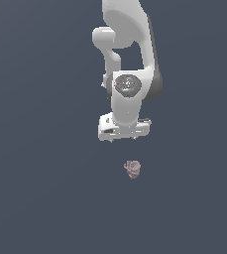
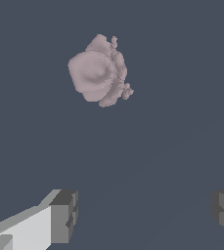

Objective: Pick up the object and move it to a goal position.

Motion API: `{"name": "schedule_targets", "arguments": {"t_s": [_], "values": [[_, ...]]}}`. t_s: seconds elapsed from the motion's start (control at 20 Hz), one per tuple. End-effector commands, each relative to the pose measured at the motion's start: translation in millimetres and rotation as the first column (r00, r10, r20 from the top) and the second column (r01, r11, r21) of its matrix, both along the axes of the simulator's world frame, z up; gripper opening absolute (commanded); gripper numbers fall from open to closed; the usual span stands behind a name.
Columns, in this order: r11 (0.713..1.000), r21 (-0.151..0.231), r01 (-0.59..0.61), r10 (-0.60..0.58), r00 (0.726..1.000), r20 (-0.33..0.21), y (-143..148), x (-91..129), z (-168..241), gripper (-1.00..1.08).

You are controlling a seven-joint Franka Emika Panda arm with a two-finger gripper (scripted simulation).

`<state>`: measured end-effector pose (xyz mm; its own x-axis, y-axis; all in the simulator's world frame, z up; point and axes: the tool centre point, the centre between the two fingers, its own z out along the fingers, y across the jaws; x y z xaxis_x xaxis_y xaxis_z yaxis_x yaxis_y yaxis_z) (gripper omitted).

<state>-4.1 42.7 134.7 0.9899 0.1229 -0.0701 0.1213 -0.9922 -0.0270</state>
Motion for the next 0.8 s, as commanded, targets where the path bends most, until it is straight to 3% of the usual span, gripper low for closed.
{"name": "schedule_targets", "arguments": {"t_s": [0.0, 0.75], "values": [[1.0, -0.001, -0.03, 0.03, 1.0, 0.007, 4, 9, -3, 1.0], [0.963, -0.014, -0.268, 0.269, 0.961, 0.061, 40, 80, -31, 1.0]]}}
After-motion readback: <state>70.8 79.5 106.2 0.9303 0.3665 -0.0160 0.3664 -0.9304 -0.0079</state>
